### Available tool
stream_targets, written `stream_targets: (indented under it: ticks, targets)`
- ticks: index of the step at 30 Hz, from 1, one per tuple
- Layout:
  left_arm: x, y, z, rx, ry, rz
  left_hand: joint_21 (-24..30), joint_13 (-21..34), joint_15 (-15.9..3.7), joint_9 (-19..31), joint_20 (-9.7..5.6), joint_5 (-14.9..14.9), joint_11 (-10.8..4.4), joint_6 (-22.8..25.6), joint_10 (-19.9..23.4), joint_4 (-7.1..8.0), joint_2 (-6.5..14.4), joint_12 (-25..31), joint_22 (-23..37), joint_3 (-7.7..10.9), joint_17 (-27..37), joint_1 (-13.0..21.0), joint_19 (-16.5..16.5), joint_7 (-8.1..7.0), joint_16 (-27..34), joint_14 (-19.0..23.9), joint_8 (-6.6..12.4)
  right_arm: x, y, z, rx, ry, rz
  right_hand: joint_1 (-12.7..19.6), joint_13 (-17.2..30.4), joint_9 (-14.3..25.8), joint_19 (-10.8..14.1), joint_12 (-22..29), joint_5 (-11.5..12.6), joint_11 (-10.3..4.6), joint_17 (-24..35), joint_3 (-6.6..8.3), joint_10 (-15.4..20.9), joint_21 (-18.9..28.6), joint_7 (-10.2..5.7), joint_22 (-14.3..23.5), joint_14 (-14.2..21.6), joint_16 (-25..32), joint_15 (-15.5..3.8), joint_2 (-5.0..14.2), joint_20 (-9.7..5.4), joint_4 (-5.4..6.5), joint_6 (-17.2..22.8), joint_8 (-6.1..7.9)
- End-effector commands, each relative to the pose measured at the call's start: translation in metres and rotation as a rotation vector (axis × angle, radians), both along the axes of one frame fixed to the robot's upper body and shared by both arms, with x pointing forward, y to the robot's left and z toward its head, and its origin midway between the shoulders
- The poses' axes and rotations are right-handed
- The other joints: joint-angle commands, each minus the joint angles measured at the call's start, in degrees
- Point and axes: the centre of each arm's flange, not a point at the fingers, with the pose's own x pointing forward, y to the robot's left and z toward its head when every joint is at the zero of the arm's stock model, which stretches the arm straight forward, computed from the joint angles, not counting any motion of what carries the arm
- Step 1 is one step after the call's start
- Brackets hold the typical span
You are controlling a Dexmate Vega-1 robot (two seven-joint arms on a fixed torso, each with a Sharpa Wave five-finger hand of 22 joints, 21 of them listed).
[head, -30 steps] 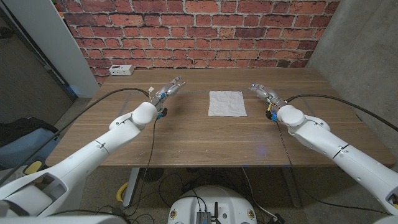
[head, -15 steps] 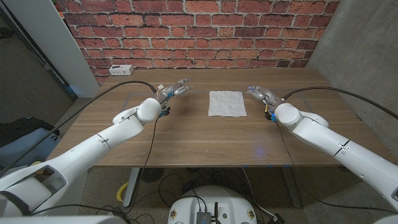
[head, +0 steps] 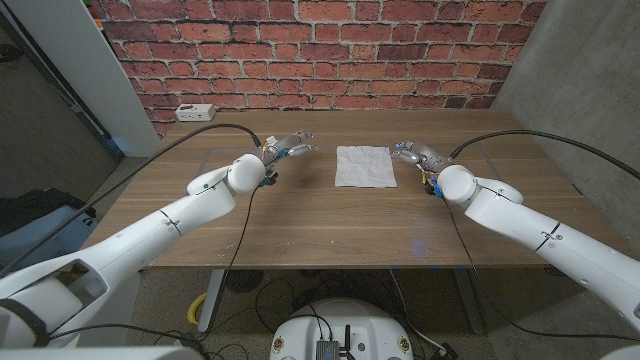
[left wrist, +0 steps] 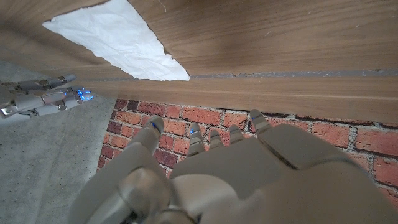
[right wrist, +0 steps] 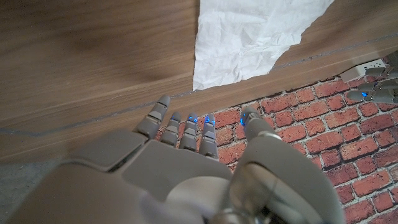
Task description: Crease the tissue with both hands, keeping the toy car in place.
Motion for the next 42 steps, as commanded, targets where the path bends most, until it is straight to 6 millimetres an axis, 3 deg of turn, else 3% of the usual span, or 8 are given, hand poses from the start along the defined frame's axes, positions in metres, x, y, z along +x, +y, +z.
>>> stream_targets:
  ticks: [1, 8, 17, 28, 32, 34, 38, 42]
  targets:
    - [-0.002, -0.017, 0.002, 0.116, 0.004, 0.014, -0.03, 0.15, -0.11, 0.09, -0.2, -0.32, -0.23, 2.45, 0.74, -1.31, -0.17, 0.29, 0.04, 0.28, 0.02, 1.74, 1.21, -0.53, 0.26, -4.72, 0.75, -0.007, 0.007, -0.004, -0.091, 0.015, -0.048, 1.81, 0.16, 0.3, 1.16, 0.39, 0.24, -0.27, 0.13, 0.93, 1.22, 0.5, 0.11, 0.1, 1.18, 0.55, -0.23, 0.01, 0.02, -0.78, 2.04, 0.48]
    - [-0.003, -0.026, 0.003, 0.175, -0.012, 0.03, -0.06, 0.13, -0.2, 0.11, -0.44, -0.4, -0.53, 4.21, 1.5, -3.05, -0.33, 0.25, -0.02, 0.7, 0.01, 3.48, 2.43, -0.65, 0.33, -3.8, 0.8, -0.009, 0.012, -0.006, -0.13, 0.011, -0.061, 4.66, 0.12, 0.31, 2.38, 0.44, 0.14, -0.83, 0.08, 2.05, 2.81, 0.61, 0.06, 0.1, 2.48, 0.59, -0.63, -0.1, 0.13, -2.01, 5.06, 0.89]
    - [-0.003, -0.041, 0.003, 0.267, -0.043, 0.053, -0.24, 0.1, 0.26, 0.16, -0.77, -0.46, -0.7, 8.17, 3.15, -6.37, -0.32, 0.21, -0.11, 1.5, 0.0, 7.41, 4.77, 0.49, 0.38, -1.89, 1.15, -0.009, 0.018, -0.01, -0.177, 0.006, -0.088, 9.35, 0.06, 0.32, 4.2, 0.38, 0.02, -1.68, 0.05, 3.49, 4.93, 0.77, -0.46, 0.11, 4.65, 0.75, -1.68, -0.38, -0.21, -3.46, 8.73, 1.13]
    - [-0.006, -0.054, 0.005, 0.386, -0.121, 0.094, -0.85, 0.06, 1.07, 0.23, -0.68, -0.38, -0.76, 15.92, 6.24, -8.5, -1.97, 0.26, -0.25, 1.68, -0.03, 13.91, 8.01, 0.54, 0.38, 1.37, 2.5, -0.01, 0.024, -0.013, -0.269, -0.006, -0.139, 17.99, -0.04, 0.28, 6.33, 0.06, -0.29, -2.6, -0.18, 4.14, 7.83, 0.6, -0.63, 0.04, 7.01, 0.26, -2.56, -3.24, 0.1, -4.69, 16.03, 1.94]
    - [-0.008, -0.058, 0.005, 0.429, -0.149, 0.114, -1.1, 0.06, 1.22, 0.25, -0.59, -0.14, -1.1, 18.28, 7.01, -8.67, -3.36, 0.18, -0.3, 1.4, -0.02, 16.23, 9.16, -1.27, 0.33, 2.2, 2.89, -0.01, 0.026, -0.013, -0.292, -0.01, -0.156, 20.79, -0.05, 0.28, 6.79, -0.17, -0.03, -2.72, -0.23, 3.84, 8.2, 0.44, -0.74, 0.02, 7.29, -0.09, -2.88, -4.93, 0.04, -4.79, 18.02, 2.08]
    - [-0.008, -0.059, 0.005, 0.451, -0.153, 0.12, -1.56, 0.05, 0.53, 0.24, -1.37, 0.13, -1.85, 20.11, 7.38, -8.71, -5.12, -0.04, -0.33, 0.95, 0.0, 18.55, 9.79, -3.37, 0.11, 2.34, 3.06, -0.011, 0.027, -0.013, -0.305, -0.008, -0.16, 21.94, -0.05, 0.28, 6.93, -0.28, 0.1, -2.76, -0.24, 3.62, 8.28, 0.36, -0.8, 0.02, 7.33, -0.26, -2.93, -5.81, 0.1, -4.81, 18.78, 2.12]
    - [-0.008, -0.063, 0.004, 0.492, -0.164, 0.137, -2.19, 0.04, 0.54, 0.24, -1.73, 0.55, -3.18, 22.88, 7.84, -8.63, -7.4, -0.33, -0.33, 0.25, 0.01, 22.11, 10.75, -6.19, -0.01, 2.63, 3.3, -0.01, 0.028, -0.013, -0.327, -0.003, -0.169, 24.6, -0.04, 0.29, 7.01, -0.6, 0.62, -3.24, -0.23, 2.85, 8.22, 0.09, -1.33, 0.03, 6.75, -0.85, -3.4, -8.08, -0.14, -4.64, 19.68, 1.79]
    - [-0.006, -0.066, 0.001, 0.514, -0.155, 0.141, -2.65, 0.04, 0.63, 0.23, -1.73, 0.79, -4.1, 24.63, 7.92, -8.54, -8.73, -0.53, -0.32, -0.3, 0.02, 24.07, 11.02, -7.18, -0.06, 2.7, 3.48, -0.009, 0.029, -0.012, -0.338, 0.01, -0.171, 26.32, -0.01, 0.33, 6.46, -1.07, 1.01, -3.83, -0.15, 1.96, 7.33, -0.3, -2.07, 0.07, 5.72, -1.37, -3.58, -9.51, -0.6, -4.25, 19.26, 1.04]
